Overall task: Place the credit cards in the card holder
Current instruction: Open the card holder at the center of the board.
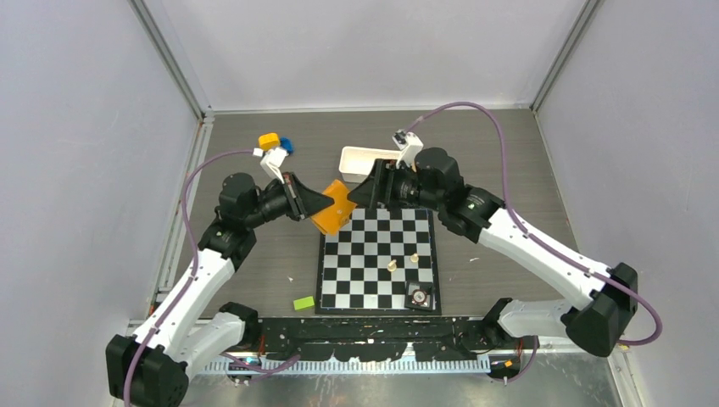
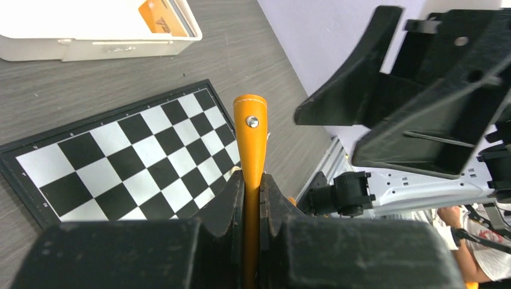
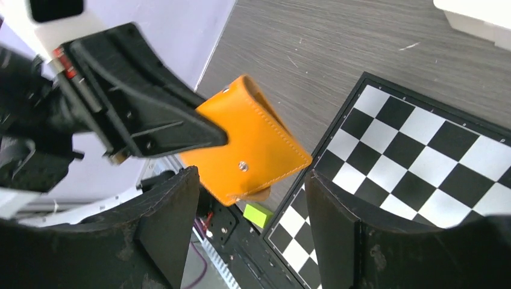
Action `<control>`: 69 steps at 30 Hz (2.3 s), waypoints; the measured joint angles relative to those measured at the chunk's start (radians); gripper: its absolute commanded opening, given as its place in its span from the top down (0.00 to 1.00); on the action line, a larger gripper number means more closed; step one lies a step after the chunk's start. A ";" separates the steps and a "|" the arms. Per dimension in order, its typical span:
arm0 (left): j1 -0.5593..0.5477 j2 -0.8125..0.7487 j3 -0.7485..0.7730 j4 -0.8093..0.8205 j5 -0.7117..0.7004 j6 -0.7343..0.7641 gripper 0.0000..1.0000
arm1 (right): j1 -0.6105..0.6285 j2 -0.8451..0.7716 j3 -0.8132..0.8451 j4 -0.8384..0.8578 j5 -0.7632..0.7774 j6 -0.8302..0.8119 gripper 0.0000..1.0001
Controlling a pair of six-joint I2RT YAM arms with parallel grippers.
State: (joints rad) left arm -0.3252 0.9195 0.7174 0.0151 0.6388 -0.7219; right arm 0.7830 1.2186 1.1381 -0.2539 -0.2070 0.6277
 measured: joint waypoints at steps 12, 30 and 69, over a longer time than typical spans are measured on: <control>0.000 -0.042 -0.082 0.076 -0.050 -0.035 1.00 | 0.000 0.132 -0.141 0.226 0.013 0.238 0.44; 0.010 -0.061 -0.118 0.103 -0.122 -0.051 1.00 | -0.014 0.132 -0.148 0.291 0.018 0.304 0.81; -0.551 0.068 -0.003 -0.209 -0.658 0.315 0.00 | 0.002 0.206 0.055 -0.222 0.300 0.349 0.99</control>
State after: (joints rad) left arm -0.8761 0.9878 0.7143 -0.1940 -0.0189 -0.4065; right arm 0.7845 1.4242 1.1934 -0.4763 0.0933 0.9768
